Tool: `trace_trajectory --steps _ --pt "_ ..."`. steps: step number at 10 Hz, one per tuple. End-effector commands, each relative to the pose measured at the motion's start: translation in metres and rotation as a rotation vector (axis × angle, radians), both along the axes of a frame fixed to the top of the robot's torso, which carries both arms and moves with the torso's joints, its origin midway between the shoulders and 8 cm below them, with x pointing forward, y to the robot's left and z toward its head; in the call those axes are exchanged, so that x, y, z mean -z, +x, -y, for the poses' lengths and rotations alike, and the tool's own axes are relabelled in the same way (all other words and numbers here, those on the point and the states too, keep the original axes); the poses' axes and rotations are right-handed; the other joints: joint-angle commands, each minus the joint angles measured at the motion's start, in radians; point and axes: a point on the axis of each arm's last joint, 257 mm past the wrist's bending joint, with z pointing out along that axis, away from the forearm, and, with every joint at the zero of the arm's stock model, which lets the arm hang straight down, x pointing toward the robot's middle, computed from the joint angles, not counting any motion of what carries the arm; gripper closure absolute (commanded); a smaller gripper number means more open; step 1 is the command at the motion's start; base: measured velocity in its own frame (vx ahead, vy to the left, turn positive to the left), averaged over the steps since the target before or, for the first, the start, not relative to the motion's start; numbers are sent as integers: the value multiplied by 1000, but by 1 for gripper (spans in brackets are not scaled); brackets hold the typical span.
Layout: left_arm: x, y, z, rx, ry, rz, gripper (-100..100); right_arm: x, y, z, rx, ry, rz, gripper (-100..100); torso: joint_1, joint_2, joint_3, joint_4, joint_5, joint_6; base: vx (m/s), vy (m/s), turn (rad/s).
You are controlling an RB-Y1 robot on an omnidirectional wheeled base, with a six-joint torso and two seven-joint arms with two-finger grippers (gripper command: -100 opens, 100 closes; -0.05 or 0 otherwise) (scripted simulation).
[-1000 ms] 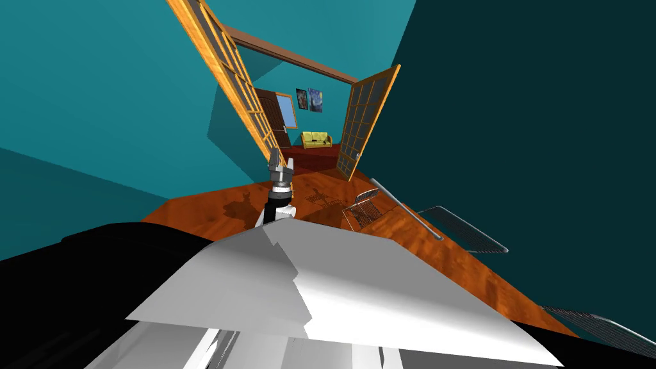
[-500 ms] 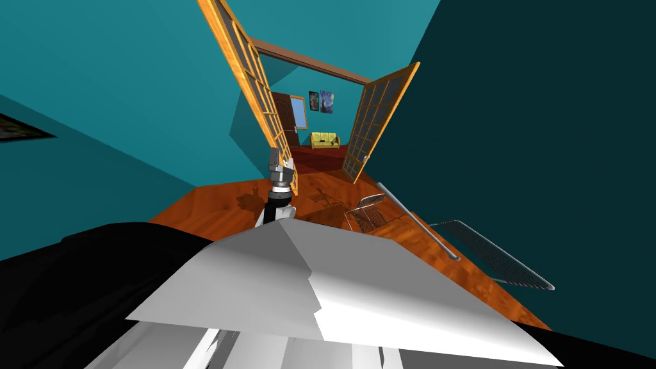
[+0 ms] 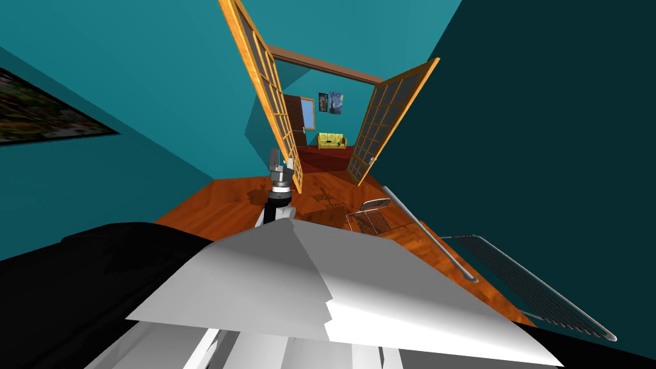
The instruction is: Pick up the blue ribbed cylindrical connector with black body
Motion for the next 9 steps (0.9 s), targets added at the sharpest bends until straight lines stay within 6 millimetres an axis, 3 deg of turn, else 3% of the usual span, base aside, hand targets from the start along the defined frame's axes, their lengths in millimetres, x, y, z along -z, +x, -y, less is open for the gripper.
trace_trajectory --steps 1,5,7,8,9 --pt "0 0 0 0 0 0 0 5 -27 0 10 -2 -55 -100 0 0 0 0 0 0 -1 -46 237" --pt "0 0 0 0 0 0 0 13 -63 -11 22 10 -126 -100 2 0 0 0 0 0 2 -30 105" --pt "0 0 0 0 0 0 0 12 -61 -9 25 8 -121 -100 2 0 0 0 0 1 0 -12 39" --pt "0 0 0 0 0 0 0 12 -62 -10 23 9 -122 0 3 0 0 0 1 1 0 0 0" --pt "0 0 0 0 0 0 0 15 -69 -17 12 13 -125 -100 3 0 0 0 1 1 5 -18 72"
